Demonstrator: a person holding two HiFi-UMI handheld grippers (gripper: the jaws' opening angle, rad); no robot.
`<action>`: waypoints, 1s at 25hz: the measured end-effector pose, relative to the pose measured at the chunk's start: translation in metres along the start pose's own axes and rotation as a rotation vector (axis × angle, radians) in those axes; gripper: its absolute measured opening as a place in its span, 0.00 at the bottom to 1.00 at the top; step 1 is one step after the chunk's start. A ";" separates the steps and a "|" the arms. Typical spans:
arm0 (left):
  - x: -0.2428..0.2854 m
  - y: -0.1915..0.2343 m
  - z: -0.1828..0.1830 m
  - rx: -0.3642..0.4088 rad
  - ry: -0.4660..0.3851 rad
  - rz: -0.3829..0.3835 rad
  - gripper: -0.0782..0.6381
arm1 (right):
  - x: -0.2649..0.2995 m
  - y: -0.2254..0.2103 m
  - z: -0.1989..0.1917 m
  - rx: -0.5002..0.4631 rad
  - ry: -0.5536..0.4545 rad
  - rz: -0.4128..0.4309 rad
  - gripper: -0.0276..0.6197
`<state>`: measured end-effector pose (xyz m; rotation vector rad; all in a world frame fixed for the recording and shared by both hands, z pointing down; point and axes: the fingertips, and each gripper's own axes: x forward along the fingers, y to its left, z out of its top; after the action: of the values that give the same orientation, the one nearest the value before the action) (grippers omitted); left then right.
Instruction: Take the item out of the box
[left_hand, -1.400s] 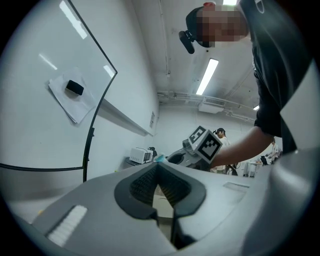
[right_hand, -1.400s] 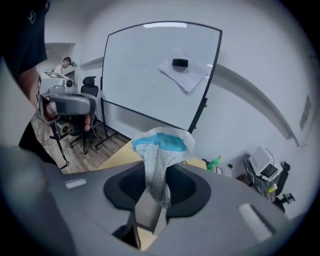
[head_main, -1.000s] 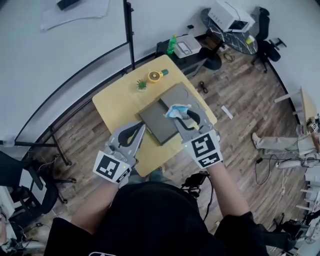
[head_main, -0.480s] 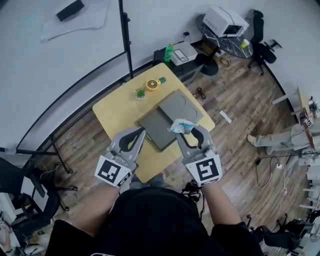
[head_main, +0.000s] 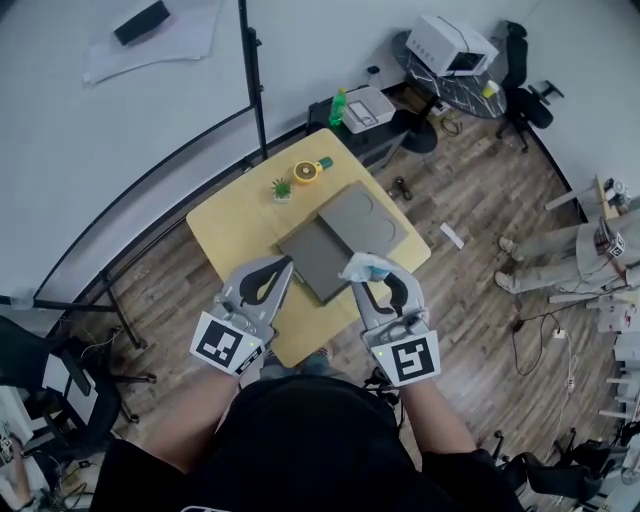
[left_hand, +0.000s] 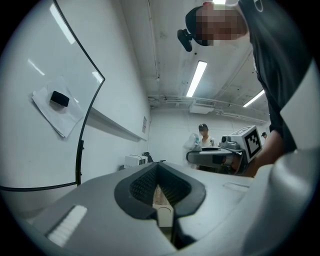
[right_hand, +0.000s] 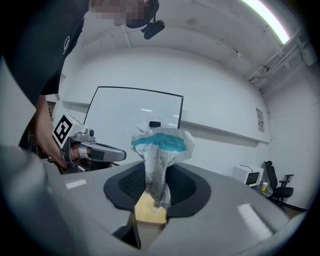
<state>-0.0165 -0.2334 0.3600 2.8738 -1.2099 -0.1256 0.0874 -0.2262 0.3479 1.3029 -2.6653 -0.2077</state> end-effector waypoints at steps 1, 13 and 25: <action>0.000 0.000 0.000 -0.001 0.002 0.000 0.11 | 0.000 0.000 0.000 -0.001 -0.006 -0.001 0.22; -0.004 0.002 0.002 -0.009 0.002 0.009 0.11 | 0.003 0.005 0.001 -0.009 -0.005 -0.011 0.21; -0.004 0.008 0.000 -0.017 0.011 0.012 0.11 | 0.008 0.003 -0.001 -0.032 0.013 -0.029 0.20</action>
<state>-0.0246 -0.2363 0.3610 2.8489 -1.2174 -0.1184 0.0809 -0.2306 0.3498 1.3293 -2.6231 -0.2434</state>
